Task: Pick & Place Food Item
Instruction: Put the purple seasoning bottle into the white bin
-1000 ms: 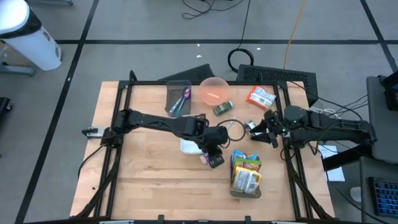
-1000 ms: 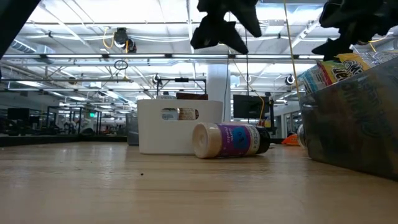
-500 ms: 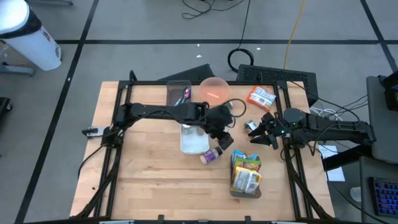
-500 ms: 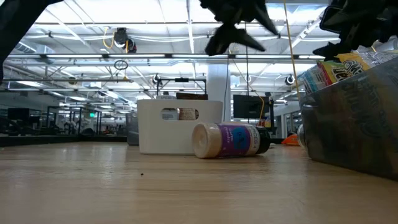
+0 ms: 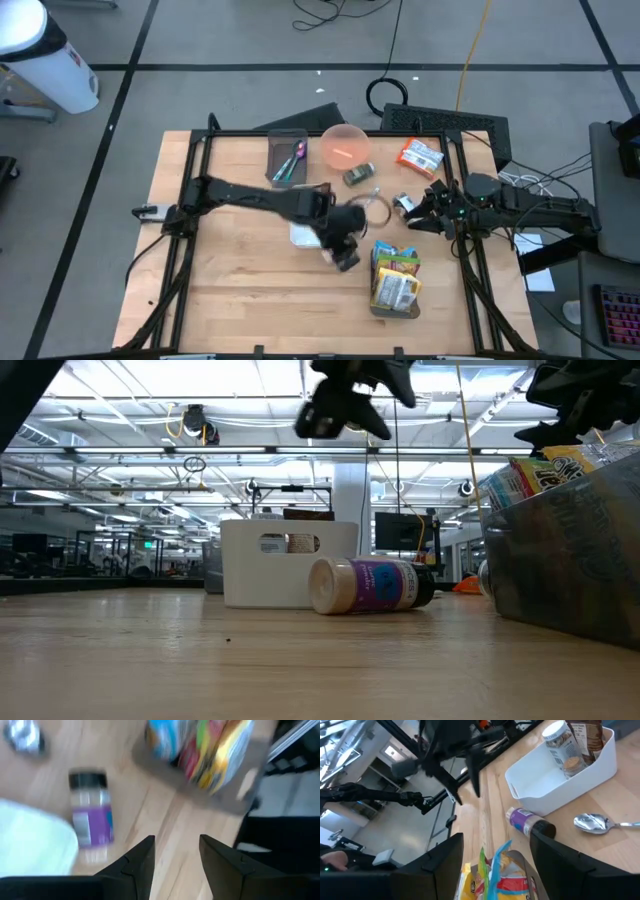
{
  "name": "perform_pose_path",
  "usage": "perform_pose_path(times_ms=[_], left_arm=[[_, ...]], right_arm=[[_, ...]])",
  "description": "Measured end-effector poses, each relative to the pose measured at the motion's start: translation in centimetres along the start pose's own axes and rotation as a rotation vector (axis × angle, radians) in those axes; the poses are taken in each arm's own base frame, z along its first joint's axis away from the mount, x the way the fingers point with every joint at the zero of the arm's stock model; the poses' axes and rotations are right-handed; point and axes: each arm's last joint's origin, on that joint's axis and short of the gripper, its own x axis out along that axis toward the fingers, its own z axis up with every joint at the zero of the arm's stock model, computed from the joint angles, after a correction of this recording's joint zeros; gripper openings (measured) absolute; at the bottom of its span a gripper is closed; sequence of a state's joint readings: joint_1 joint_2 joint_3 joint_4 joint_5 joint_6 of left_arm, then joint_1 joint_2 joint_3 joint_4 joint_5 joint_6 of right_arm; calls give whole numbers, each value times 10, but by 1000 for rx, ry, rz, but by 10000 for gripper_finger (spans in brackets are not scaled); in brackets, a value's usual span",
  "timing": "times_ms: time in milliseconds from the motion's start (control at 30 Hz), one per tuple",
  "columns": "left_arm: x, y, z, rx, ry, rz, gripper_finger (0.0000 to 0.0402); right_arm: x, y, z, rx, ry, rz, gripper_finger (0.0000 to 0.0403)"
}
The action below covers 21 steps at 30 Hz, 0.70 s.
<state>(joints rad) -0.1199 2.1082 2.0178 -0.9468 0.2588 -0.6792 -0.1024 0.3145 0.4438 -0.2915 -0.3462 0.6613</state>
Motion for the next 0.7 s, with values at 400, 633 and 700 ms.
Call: perform_pose_path(times_ms=[400,633,700], left_arm=[[14,-44,-45,94,-152,242,161],[9,-25,-21,-13,-124,148,161],[7,-21,-12,-24,-143,89,164]], right_arm=[[1,-1,0,-40,10,-6,221],[1,0,-1,-47,26,13,218],[1,0,-1,-47,27,13,218]])
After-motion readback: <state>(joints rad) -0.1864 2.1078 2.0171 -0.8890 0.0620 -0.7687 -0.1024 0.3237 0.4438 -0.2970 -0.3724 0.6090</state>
